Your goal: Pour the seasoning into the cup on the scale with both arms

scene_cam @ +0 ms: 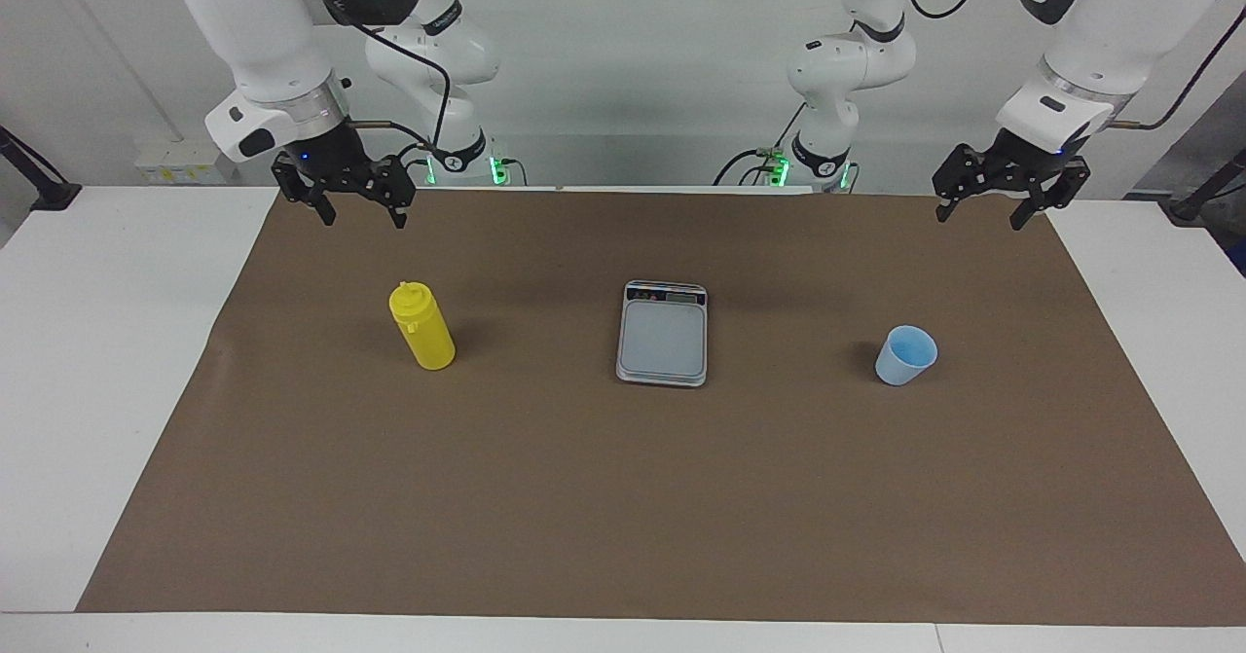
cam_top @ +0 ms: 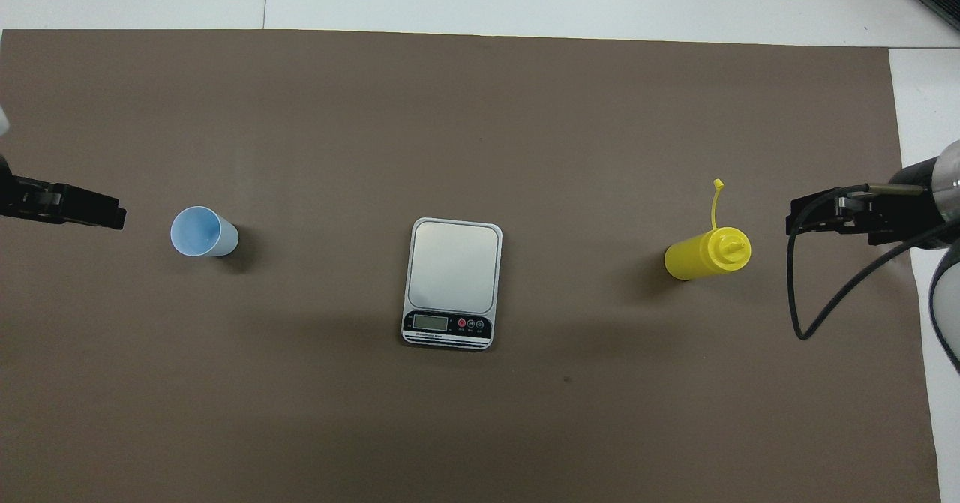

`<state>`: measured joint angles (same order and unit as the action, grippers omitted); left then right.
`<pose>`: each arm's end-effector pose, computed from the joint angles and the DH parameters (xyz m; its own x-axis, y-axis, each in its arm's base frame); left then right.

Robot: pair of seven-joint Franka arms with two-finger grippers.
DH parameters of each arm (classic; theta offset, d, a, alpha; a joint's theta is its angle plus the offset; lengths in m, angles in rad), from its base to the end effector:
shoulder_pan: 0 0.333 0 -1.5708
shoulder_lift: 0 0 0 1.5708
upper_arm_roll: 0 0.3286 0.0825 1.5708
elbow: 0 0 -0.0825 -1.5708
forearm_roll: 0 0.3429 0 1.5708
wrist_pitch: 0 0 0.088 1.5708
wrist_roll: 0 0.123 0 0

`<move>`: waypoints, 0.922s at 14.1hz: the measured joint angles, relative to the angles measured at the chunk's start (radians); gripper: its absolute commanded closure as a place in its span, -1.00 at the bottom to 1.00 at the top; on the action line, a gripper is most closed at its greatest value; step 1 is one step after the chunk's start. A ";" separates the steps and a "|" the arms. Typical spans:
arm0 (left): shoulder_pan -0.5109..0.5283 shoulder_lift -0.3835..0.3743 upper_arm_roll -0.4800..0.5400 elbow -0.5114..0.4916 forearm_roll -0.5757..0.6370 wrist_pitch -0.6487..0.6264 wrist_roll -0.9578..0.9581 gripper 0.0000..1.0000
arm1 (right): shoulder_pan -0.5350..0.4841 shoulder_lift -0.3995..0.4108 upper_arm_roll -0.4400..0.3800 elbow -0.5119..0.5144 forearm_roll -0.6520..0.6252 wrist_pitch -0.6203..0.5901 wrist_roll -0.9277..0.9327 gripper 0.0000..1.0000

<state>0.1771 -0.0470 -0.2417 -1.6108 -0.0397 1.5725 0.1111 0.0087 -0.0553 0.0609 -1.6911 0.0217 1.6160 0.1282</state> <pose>0.4972 -0.0402 0.6271 0.9846 -0.1745 0.0104 -0.1747 -0.9842 0.0275 0.4959 0.0380 0.6010 0.9980 -0.0597 -0.0221 -0.0601 -0.9981 -0.0156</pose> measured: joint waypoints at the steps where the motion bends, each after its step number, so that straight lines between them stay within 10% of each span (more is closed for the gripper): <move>1: 0.000 0.000 0.000 0.000 0.000 0.000 0.000 -1.00 | 0.001 0.000 0.000 0.002 -0.005 0.000 0.000 -1.00; 13: 0.003 0.000 0.016 -0.002 0.000 -0.001 -0.005 -1.00 | 0.000 0.068 0.000 0.101 -0.032 -0.047 0.034 -1.00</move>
<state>0.1801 -0.0470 -0.2257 -1.6131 -0.0395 1.5714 0.1059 0.0089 0.0123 0.0606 -1.5897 -0.0106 1.5689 0.1622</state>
